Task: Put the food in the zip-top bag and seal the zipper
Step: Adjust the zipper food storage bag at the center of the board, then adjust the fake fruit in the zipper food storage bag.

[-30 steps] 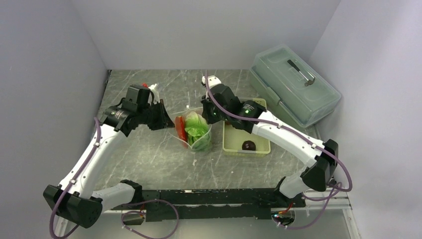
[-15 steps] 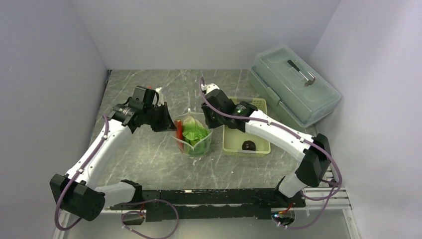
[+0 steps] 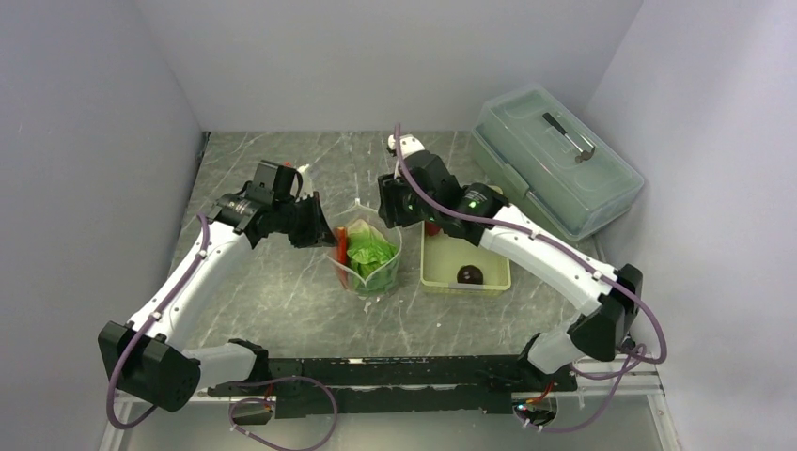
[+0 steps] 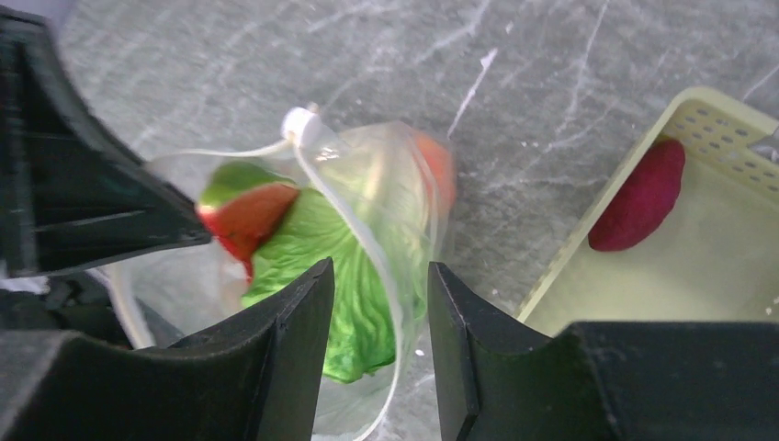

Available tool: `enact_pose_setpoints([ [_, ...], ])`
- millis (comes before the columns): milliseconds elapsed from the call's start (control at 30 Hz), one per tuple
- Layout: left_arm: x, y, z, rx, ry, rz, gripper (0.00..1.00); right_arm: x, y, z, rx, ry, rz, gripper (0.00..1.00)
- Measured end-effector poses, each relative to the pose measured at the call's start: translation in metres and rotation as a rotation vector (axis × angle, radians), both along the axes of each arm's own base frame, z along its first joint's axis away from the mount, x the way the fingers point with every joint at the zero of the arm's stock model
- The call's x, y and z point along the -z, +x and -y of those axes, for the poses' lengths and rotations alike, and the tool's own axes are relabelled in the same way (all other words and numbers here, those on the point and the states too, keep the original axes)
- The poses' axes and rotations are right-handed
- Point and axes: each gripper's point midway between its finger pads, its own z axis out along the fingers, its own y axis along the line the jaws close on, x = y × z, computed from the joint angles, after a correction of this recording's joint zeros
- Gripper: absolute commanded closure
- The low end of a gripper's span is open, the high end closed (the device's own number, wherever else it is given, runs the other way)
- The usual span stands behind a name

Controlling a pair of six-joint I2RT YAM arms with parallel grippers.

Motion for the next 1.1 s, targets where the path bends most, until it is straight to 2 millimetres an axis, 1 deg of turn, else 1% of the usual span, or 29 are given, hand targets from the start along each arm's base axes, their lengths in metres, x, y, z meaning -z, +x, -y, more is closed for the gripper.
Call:
enact_pose_setpoints([
  [100, 0.0, 0.0, 0.001, 0.002, -0.001, -0.001, 1.0, -0.023, -0.005, -0.005, -0.025, 0.057, 0.03, 0.58],
  [200, -0.001, 0.001, 0.001, 0.007, 0.0, 0.004, 1.0, -0.041, -0.013, -0.016, -0.073, 0.116, 0.05, 0.59],
  [267, -0.002, 0.002, 0.001, 0.011, 0.001, 0.009, 1.0, -0.047, -0.018, -0.024, -0.106, 0.143, 0.053, 0.6],
  [333, -0.004, 0.002, 0.001, 0.013, 0.001, 0.013, 1.0, -0.048, -0.023, -0.032, -0.134, 0.159, 0.042, 0.6],
  [400, -0.004, 0.002, 0.001, 0.014, 0.002, 0.015, 1.0, -0.046, -0.026, -0.04, -0.157, 0.168, 0.03, 0.61],
  [467, -0.004, 0.002, 0.001, 0.015, 0.002, 0.015, 1.0, -0.04, -0.026, -0.049, -0.175, 0.171, 0.012, 0.61],
  [667, -0.004, 0.002, 0.001, 0.015, 0.002, 0.015, 1.0, -0.007, -0.021, -0.07, -0.204, 0.135, -0.055, 0.61],
  [800, -0.004, 0.002, 0.001, 0.015, 0.003, 0.015, 1.0, 0.007, -0.017, -0.081, -0.216, 0.118, -0.085, 0.62],
  [900, -0.004, 0.002, 0.001, 0.015, 0.003, 0.014, 1.0, 0.011, -0.015, -0.087, -0.222, 0.119, -0.096, 0.61],
  [1100, -0.004, 0.002, 0.001, 0.015, 0.003, 0.014, 1.0, 0.006, -0.012, -0.096, -0.23, 0.137, -0.094, 0.62],
])
